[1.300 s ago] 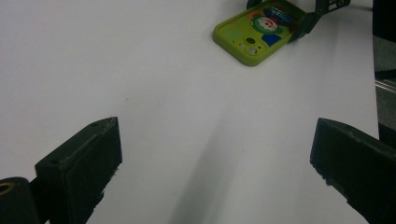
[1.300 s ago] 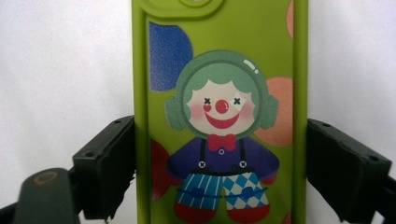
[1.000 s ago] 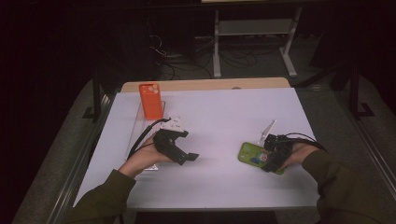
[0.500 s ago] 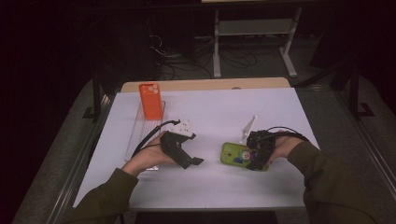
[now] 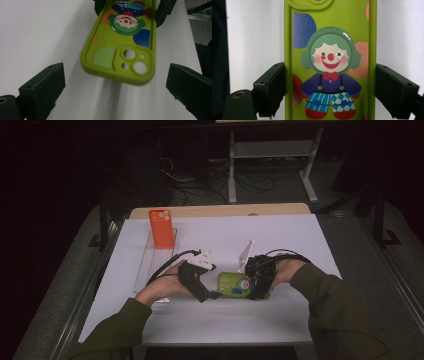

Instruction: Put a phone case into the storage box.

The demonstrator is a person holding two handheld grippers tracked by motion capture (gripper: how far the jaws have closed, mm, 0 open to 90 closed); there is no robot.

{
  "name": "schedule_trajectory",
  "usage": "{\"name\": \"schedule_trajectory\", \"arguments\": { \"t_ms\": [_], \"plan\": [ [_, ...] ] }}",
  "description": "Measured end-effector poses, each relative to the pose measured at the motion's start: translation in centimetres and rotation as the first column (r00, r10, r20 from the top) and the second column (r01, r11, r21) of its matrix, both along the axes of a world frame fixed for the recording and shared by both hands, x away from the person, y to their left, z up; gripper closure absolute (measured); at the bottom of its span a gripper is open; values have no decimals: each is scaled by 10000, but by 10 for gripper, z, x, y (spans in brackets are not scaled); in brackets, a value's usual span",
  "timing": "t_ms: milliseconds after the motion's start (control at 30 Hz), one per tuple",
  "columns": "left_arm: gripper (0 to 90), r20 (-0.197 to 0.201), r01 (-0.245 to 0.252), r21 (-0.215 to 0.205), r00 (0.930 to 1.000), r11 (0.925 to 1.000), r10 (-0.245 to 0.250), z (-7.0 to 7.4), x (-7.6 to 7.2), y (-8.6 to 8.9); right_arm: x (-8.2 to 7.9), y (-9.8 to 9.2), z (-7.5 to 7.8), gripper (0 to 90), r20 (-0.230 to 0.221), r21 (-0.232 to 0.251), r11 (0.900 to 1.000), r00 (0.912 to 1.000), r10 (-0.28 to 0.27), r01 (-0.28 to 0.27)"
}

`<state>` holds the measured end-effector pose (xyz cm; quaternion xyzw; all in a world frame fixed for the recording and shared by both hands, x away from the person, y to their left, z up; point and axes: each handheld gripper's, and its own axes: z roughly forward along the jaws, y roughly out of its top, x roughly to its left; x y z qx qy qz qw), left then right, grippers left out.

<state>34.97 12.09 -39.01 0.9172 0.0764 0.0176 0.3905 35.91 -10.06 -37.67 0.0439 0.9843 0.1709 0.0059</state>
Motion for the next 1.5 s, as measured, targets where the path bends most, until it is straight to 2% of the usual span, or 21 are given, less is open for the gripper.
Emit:
{"name": "schedule_trajectory", "arguments": {
  "t_ms": [167, 367, 500, 567, 600, 767, 833, 933, 1033, 1200, 1300, 1400, 1500],
  "plan": [
    [19, -119, 188, 85, 9998, 9998, -186, -4, -2, -8, 0, 10, 4, 154, 96, 153, 9994, 9995, 317, -319],
    [19, -271, 152, 44, 9995, 9999, -150, -8, -2, -11, -1, 15, 8, 154, 84, 423, 9976, 9985, 537, -540],
    [20, -279, 185, -43, 9994, 9998, -187, -8, -1, -12, -1, 18, 9, 154, 87, 503, 9968, 9980, 625, -629],
    [19, -239, 215, 114, 9995, 9997, -212, -9, -1, -12, -1, 20, 10, 154, 86, 534, 9964, 9978, 652, -656],
    [20, -85, 313, 257, 9995, 9992, -310, -9, 0, -12, -1, 20, 10, 154, 56, 532, 9964, 9979, 653, -655],
    [22, -118, 321, 248, 9994, 9992, -318, -8, 0, -11, -1, 24, 9, 154, 87, 594, 9954, 9971, 751, -755],
    [59, -72, 454, 220, 9990, 9987, -452, -8, 1, -10, 0, 25, 10, 154, 111, 617, 9950, 9969, 774, -780],
    [74, -346, 399, -3, 9986, 9992, -399, -8, 0, -10, 0, 24, 10, 154, 191, 609, 9951, 9968, 770, -780],
    [111, -438, 484, -1, 9979, 9988, -483, -8, -1, -10, 0, 24, 10, 154, 179, 604, 9950, 9968, 783, -792],
    [133, -470, 700, 5, 9964, 9975, -699, -8, 0, -10, 0, 24, 10, 153, 68, 550, 9951, 9966, 817, -819],
    [144, -769, 707, -2, 9945, 9975, -705, -9, 0, -9, 0, 25, 9, 151, -13, 514, 9947, 9960, 894, -892],
    [149, -662, 726, 17, 9952, 9974, -724, -7, -1, -8, 0, 25, 9, 149, -36, 548, 9943, 9957, 923, -919],
    [151, -633, 729, -19, 9953, 9973, -728, -5, -3, -8, 0, 25, 8, 136, -302, 606, 9955, 9968, 744, -725]
  ]
}}
